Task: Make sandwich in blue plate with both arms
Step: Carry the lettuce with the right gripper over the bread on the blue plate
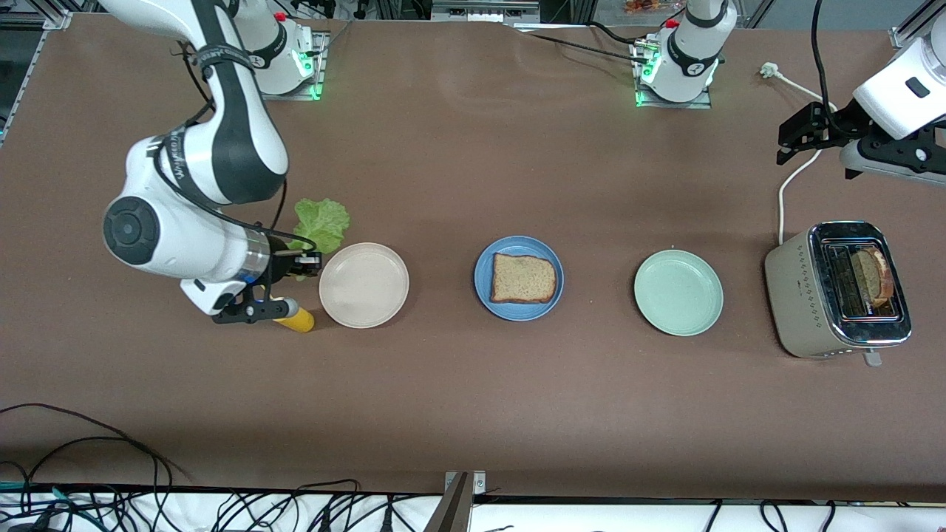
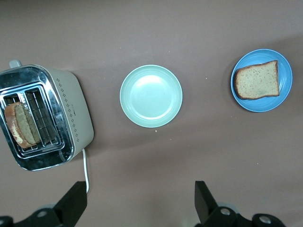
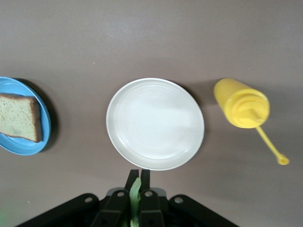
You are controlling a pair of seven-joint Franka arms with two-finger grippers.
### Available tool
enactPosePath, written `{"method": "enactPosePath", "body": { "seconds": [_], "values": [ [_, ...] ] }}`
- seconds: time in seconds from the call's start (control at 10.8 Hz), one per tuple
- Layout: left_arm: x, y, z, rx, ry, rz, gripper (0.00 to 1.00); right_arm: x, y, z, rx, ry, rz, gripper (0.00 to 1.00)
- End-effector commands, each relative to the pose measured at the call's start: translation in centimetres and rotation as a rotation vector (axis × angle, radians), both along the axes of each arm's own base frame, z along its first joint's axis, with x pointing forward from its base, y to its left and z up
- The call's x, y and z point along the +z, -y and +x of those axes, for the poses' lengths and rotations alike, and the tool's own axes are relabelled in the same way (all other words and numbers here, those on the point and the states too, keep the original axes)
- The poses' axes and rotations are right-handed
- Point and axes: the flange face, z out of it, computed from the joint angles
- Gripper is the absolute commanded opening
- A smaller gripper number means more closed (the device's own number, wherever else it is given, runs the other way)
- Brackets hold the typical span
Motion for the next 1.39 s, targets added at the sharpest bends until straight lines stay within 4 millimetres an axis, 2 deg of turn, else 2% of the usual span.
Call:
{"method": "enactPosePath", "body": {
  "seconds": [0.0, 0.09, 0.28, 0.46, 0.65, 1.11, 1.3],
  "values": [
    [1.2, 0.2, -0.2, 0.007, 0.01, -0.009, 1.0, 0.7, -5.6, 1.0, -0.107, -0.024, 0.005, 0.0],
    [1.2, 0.3, -0.1, 0.006, 0.008, -0.009, 1.0, -0.3, -7.6, 0.8, -0.147, -0.028, -0.012, 0.0],
    [1.2, 0.5, -0.1, -0.002, 0.01, -0.008, 1.0, -0.7, -12.4, 0.2, -0.234, -0.017, -0.047, 0.0],
    [1.1, 1.0, -0.1, -0.008, 0.008, -0.007, 1.0, -0.9, -15.2, -0.4, -0.284, 0.014, -0.042, 0.0],
    [1.1, 0.7, -0.1, -0.005, 0.008, -0.007, 1.0, -2.6, -18.2, -1.5, -0.335, 0.021, -0.06, 0.0],
    [1.1, 0.4, 0.0, 0.0, 0.009, -0.003, 1.0, -7.0, -27.7, -4.7, -0.609, 0.072, -0.042, 0.0],
    [1.1, 0.4, 0.0, -0.002, 0.009, -0.003, 1.0, -8.6, -30.6, -5.8, -0.72, 0.094, -0.019, 0.0]
  ]
}}
